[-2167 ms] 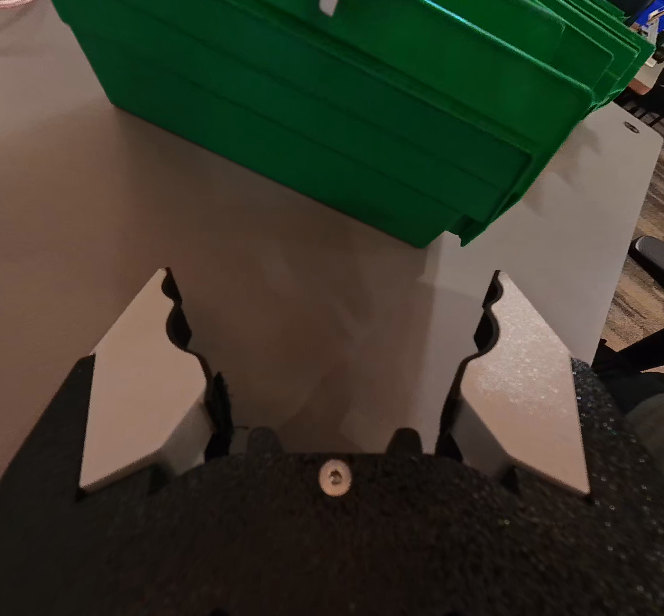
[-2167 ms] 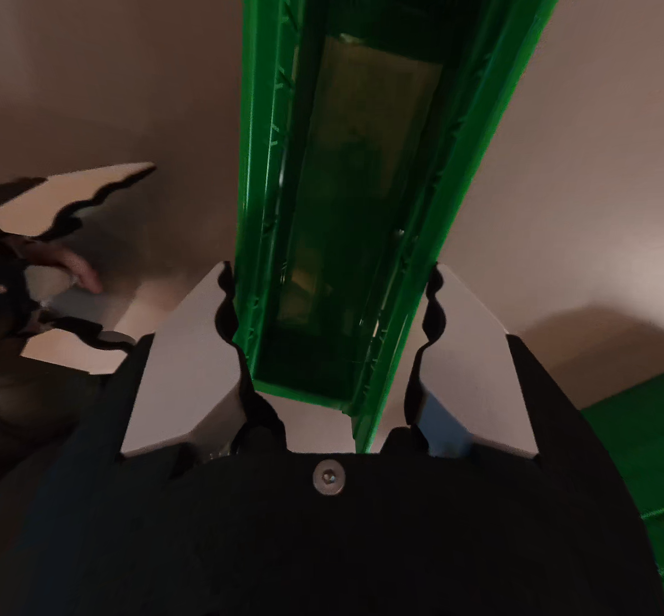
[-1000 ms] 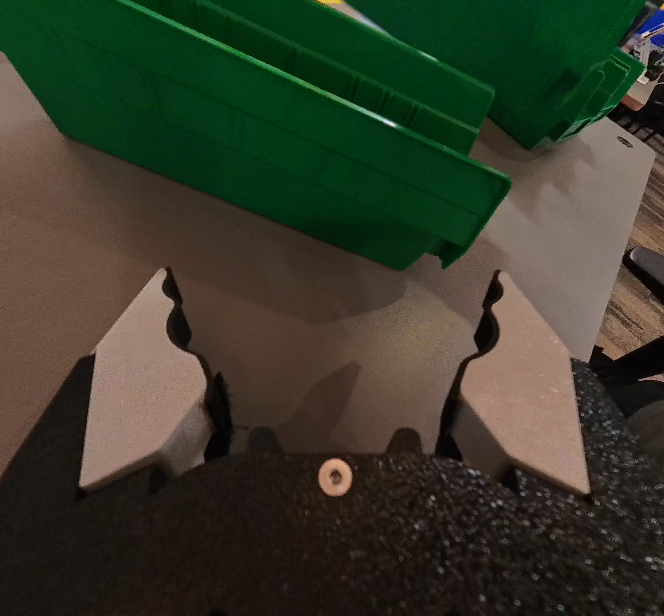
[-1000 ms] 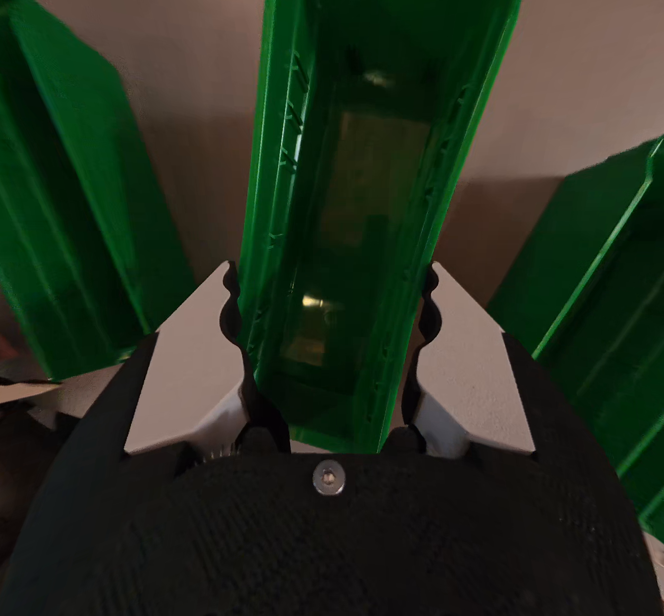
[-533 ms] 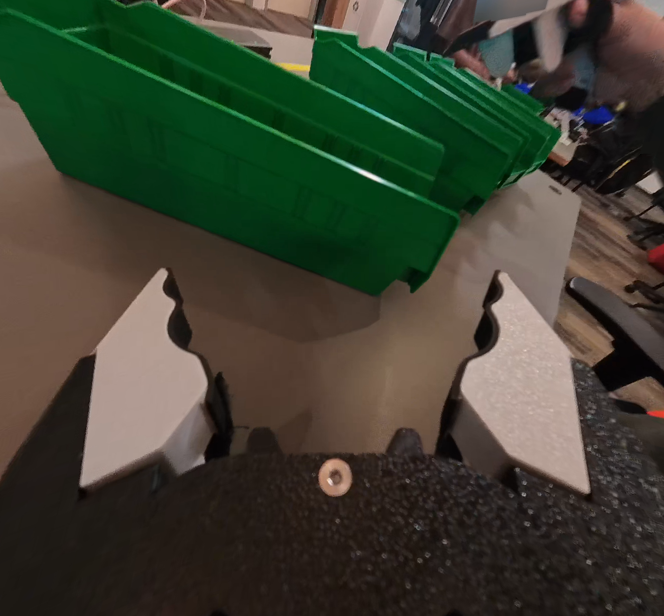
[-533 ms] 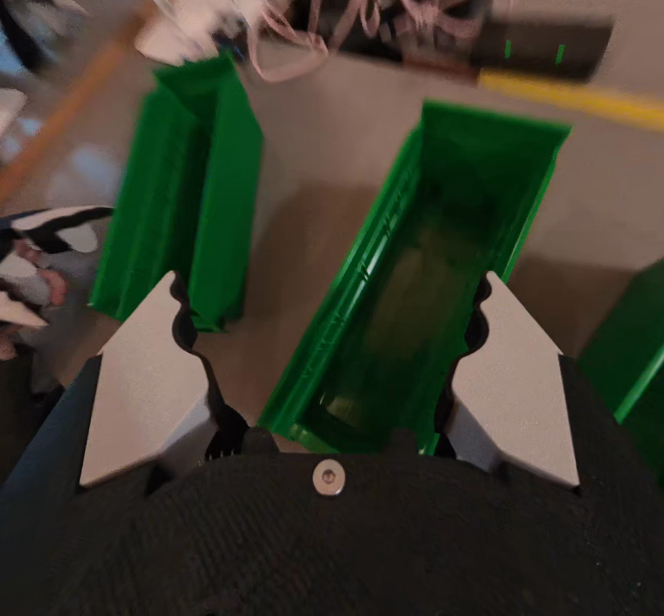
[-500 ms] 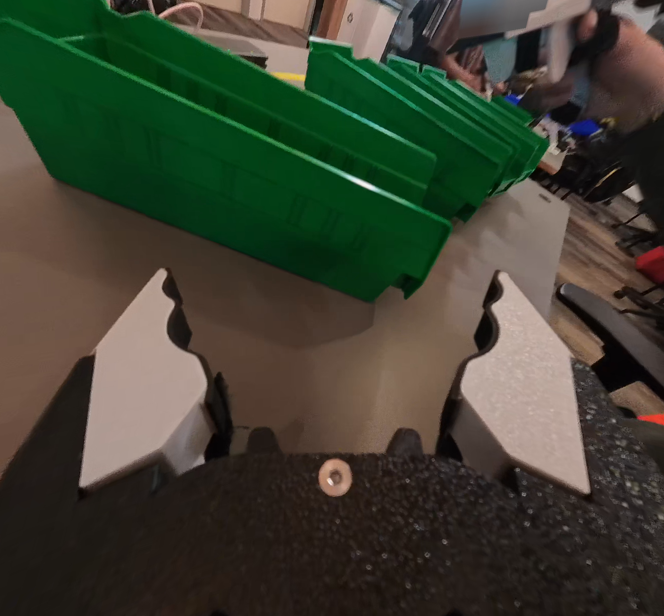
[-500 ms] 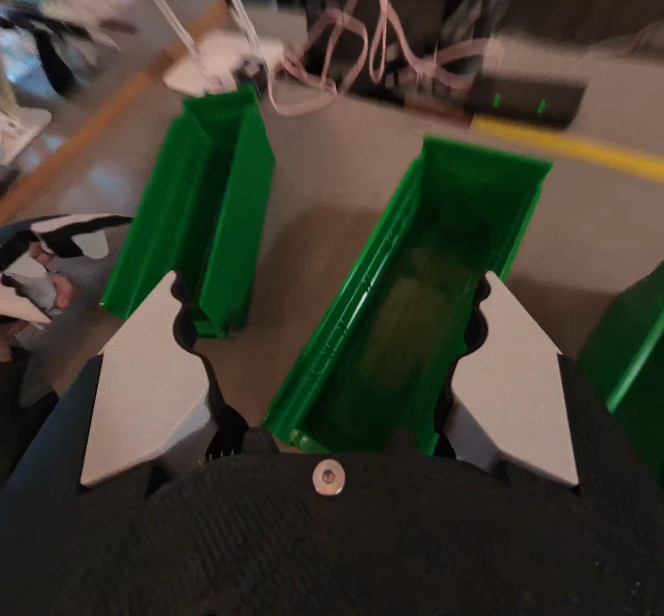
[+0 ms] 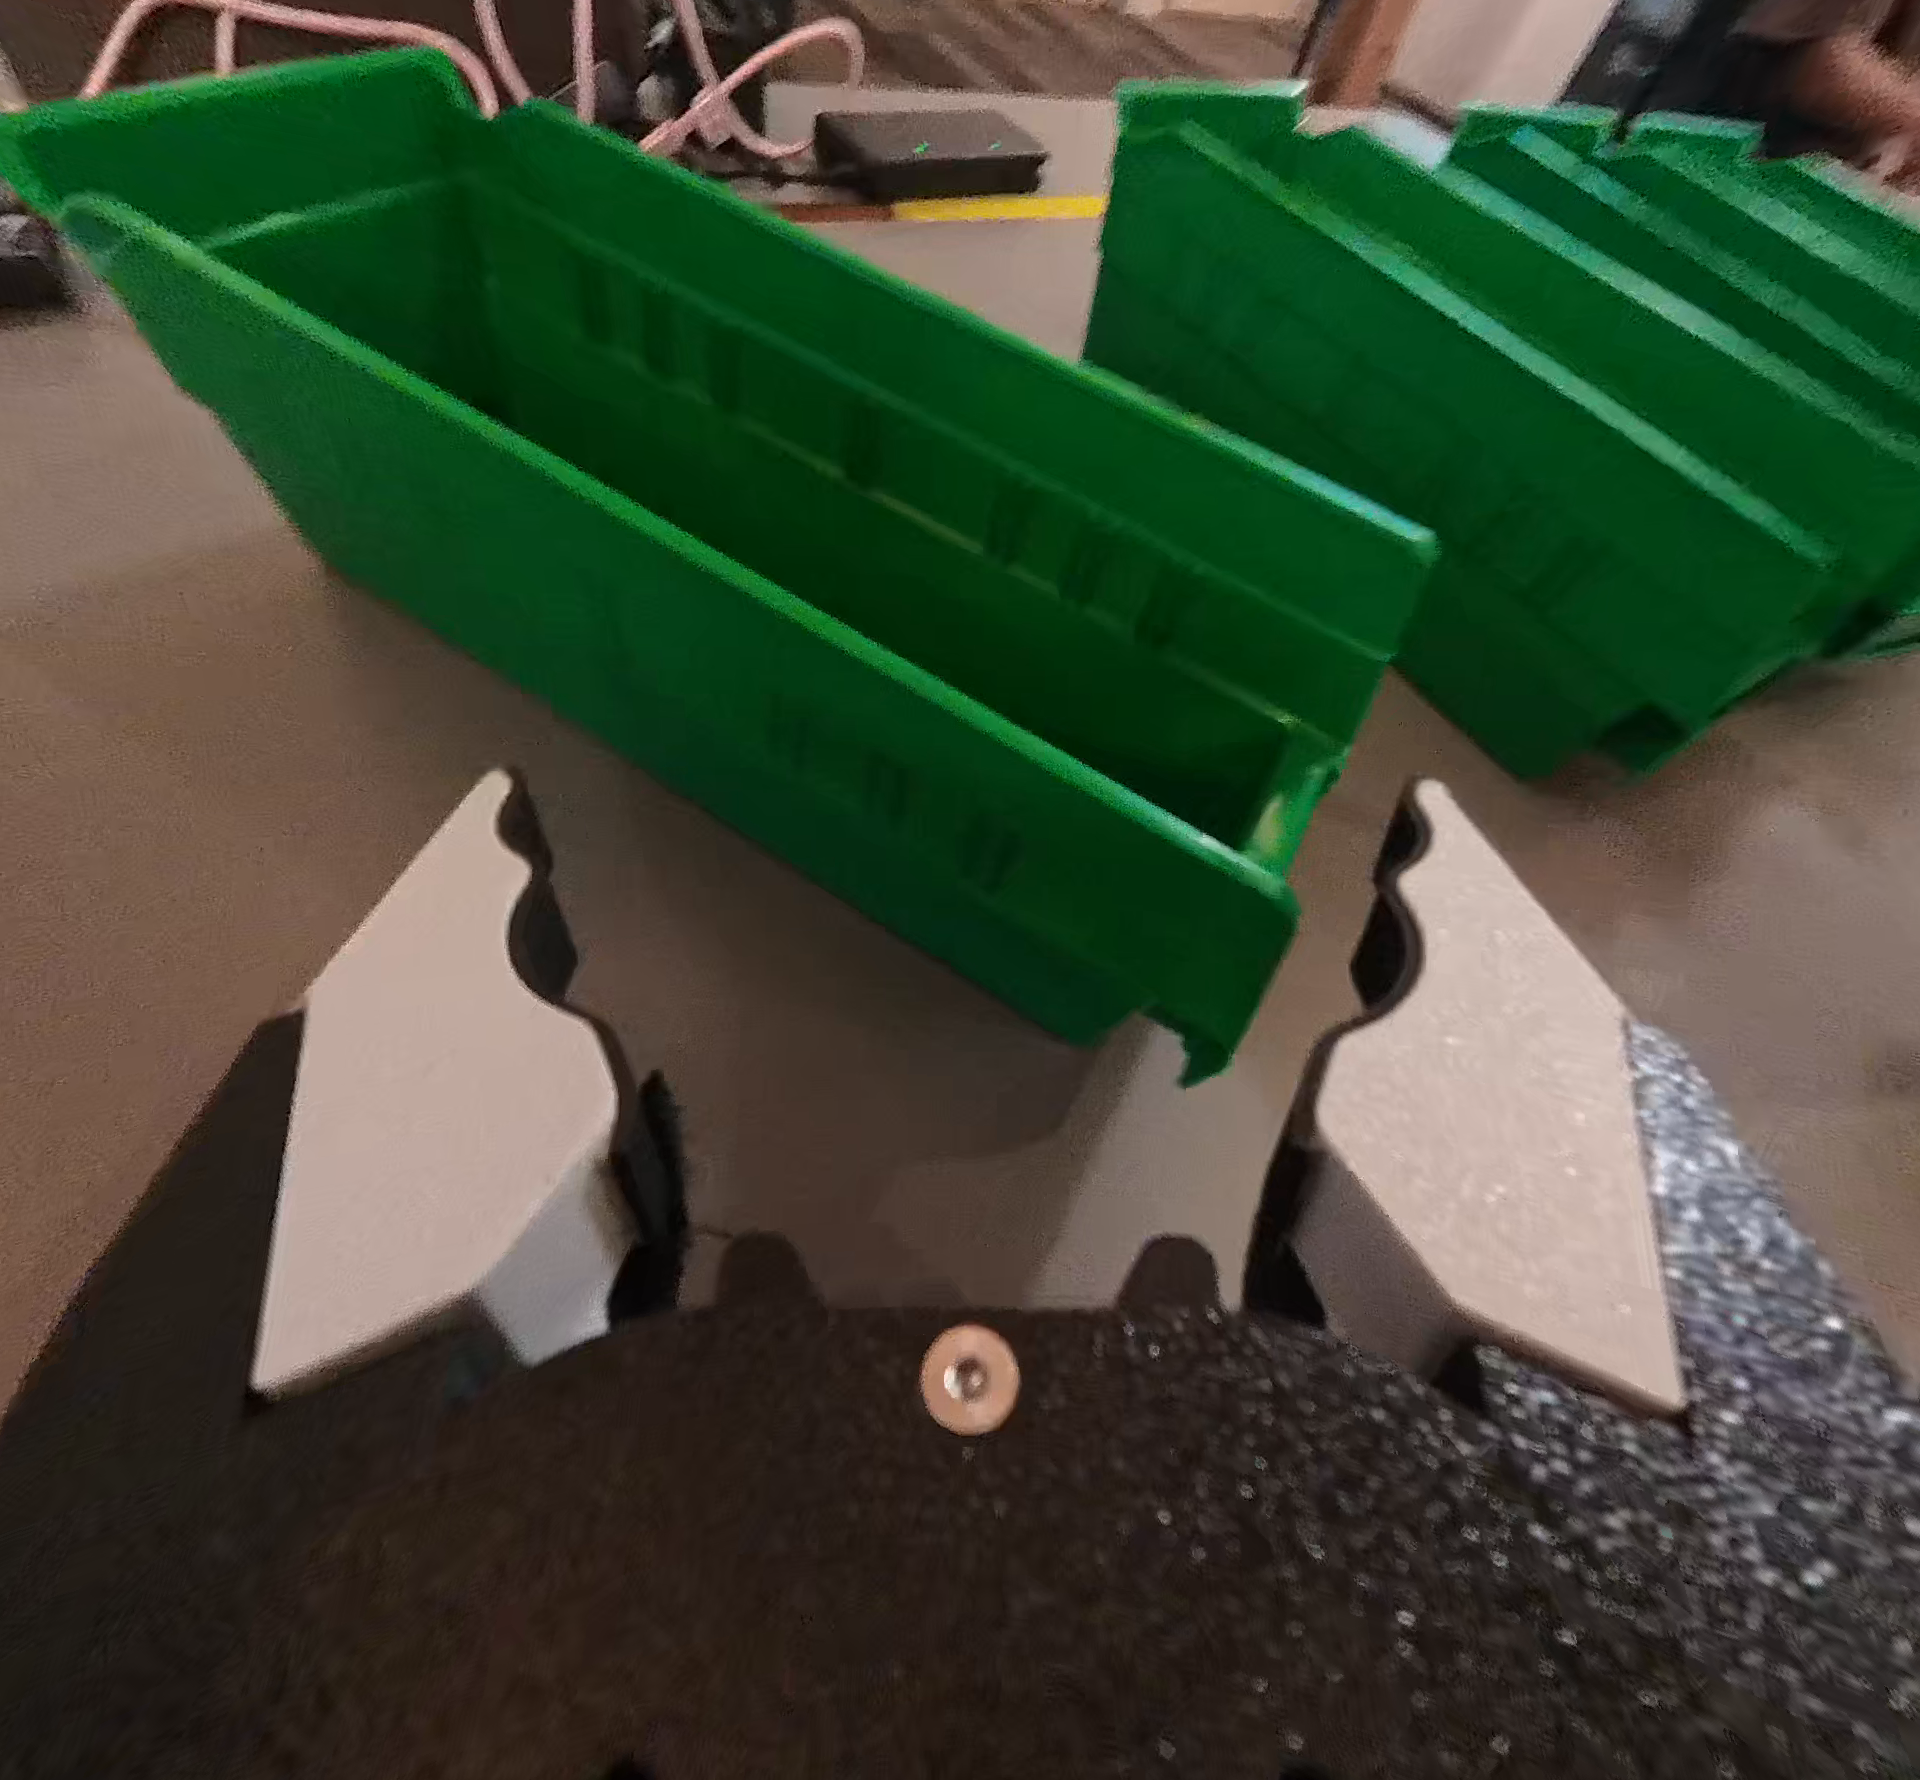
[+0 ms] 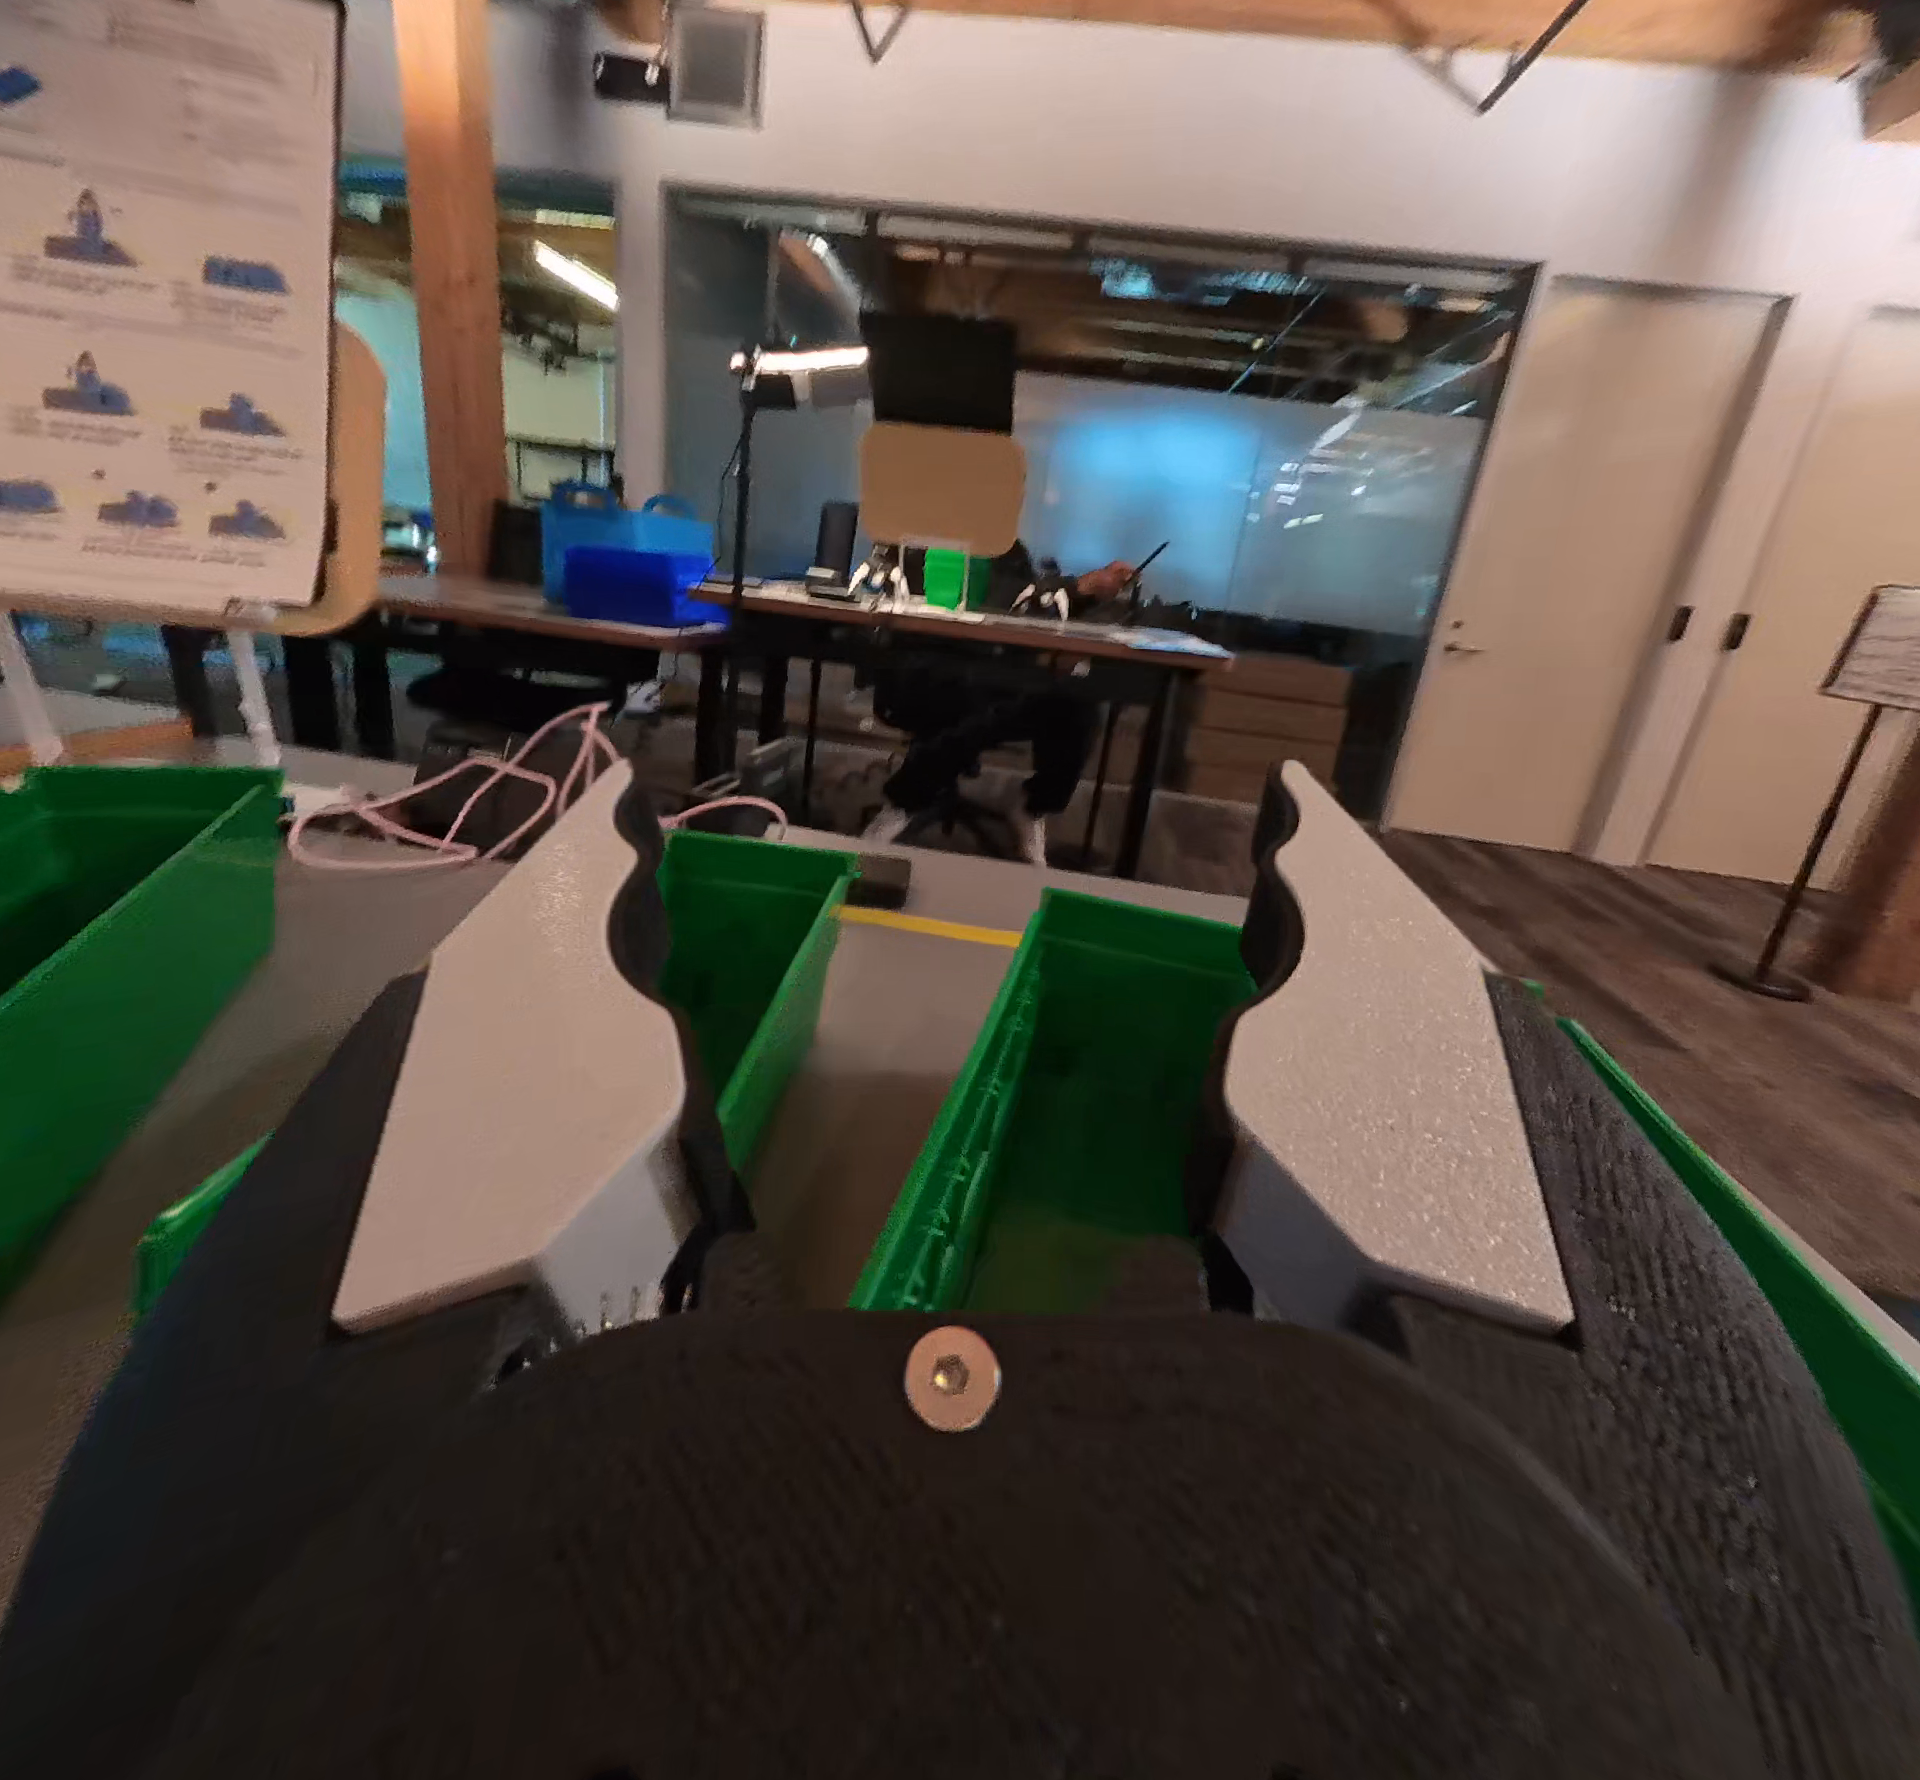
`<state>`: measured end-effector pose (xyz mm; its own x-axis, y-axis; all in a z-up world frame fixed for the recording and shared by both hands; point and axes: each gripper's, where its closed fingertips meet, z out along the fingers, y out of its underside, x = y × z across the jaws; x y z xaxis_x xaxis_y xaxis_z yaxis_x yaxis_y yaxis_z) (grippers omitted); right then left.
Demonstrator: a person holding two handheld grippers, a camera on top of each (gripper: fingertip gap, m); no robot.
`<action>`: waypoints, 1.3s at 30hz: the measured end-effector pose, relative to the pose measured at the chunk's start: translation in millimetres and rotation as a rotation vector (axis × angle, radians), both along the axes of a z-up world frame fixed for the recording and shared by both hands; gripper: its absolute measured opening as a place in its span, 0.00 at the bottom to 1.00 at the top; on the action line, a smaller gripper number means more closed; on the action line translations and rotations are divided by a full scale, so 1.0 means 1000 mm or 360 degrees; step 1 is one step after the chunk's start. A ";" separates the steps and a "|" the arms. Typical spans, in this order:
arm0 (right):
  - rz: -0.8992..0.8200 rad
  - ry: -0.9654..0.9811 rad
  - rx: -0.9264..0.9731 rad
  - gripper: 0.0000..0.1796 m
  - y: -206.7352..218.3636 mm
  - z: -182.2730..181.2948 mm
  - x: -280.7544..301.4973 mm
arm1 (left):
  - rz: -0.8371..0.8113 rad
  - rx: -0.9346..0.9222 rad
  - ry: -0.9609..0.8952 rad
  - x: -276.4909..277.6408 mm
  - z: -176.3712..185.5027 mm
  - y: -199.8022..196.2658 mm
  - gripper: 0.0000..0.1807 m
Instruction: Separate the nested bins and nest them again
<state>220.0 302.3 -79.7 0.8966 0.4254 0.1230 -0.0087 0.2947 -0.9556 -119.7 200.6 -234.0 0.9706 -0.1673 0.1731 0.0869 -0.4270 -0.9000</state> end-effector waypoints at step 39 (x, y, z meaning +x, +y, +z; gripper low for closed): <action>-0.0069 0.0284 0.0509 0.49 0.038 0.052 0.107 | -0.0444 -0.0675 -0.0021 0.187 0.074 0.165 0.88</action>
